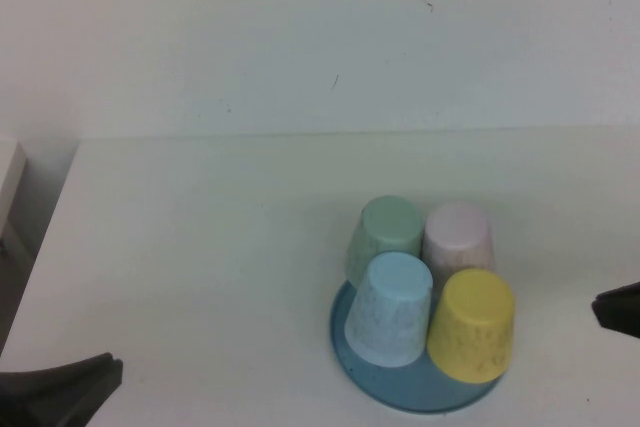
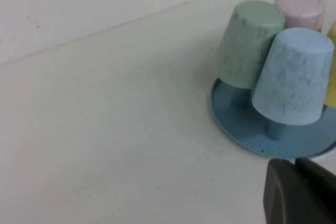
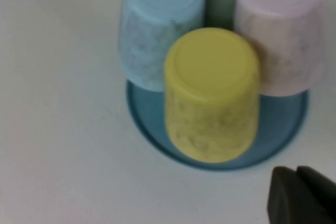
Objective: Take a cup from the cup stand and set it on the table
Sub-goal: Pick up the cup from the rack
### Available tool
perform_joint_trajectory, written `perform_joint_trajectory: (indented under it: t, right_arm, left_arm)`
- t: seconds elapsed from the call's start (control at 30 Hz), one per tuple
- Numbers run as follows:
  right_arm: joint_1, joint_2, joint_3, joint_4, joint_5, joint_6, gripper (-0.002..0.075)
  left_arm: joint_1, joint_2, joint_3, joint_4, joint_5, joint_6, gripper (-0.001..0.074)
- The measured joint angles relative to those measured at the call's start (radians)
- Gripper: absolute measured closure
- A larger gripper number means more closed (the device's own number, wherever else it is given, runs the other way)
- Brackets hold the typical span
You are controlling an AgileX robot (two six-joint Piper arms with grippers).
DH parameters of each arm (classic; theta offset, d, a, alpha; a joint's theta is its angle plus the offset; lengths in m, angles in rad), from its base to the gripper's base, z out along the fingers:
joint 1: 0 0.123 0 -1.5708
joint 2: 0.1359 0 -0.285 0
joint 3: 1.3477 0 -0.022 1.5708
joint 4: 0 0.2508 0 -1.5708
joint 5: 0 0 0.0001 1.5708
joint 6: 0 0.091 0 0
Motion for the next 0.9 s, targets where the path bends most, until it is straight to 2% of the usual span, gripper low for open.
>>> perform_joint_trajectory:
  t: [0.23, 0.4, 0.47, 0.57, 0.73, 0.8, 0.9]
  right_arm:
    - [0.200, 0.095, -0.062, -0.055, -0.047, -0.023, 0.0727]
    - [0.266, 0.149, -0.170, -0.105, -0.008, 0.028, 0.0721]
    - [0.270, 0.185, -0.225, -0.121, 0.026, 0.103, 0.0681]
    - [0.270, 0.245, -0.303, -0.144, 0.088, 0.158, 0.0540]
    - [0.270, 0.342, -0.384, -0.159, 0.147, 0.155, 0.0168]
    - [0.270, 0.376, -0.408, -0.159, 0.177, 0.125, 0.0097]
    - [0.272, 0.427, -0.432, -0.159, 0.210, 0.089, 0.0057]
  left_arm:
    - [0.000, 0.000, 0.000, -0.019, -0.008, 0.012, 0.0737]
    - [0.000, 0.000, 0.000, -0.026, -0.010, 0.017, 0.0737]
    - [0.000, 0.000, 0.000, -0.031, -0.010, 0.017, 0.0737]
    - [0.000, 0.000, 0.000, -0.034, -0.010, 0.019, 0.0737]
    - [0.000, 0.000, 0.000, -0.035, -0.010, 0.019, 0.0737]
    - [0.000, 0.000, 0.000, -0.035, -0.010, 0.019, 0.0737]
    - [0.000, 0.000, 0.000, -0.035, -0.010, 0.019, 0.0737]
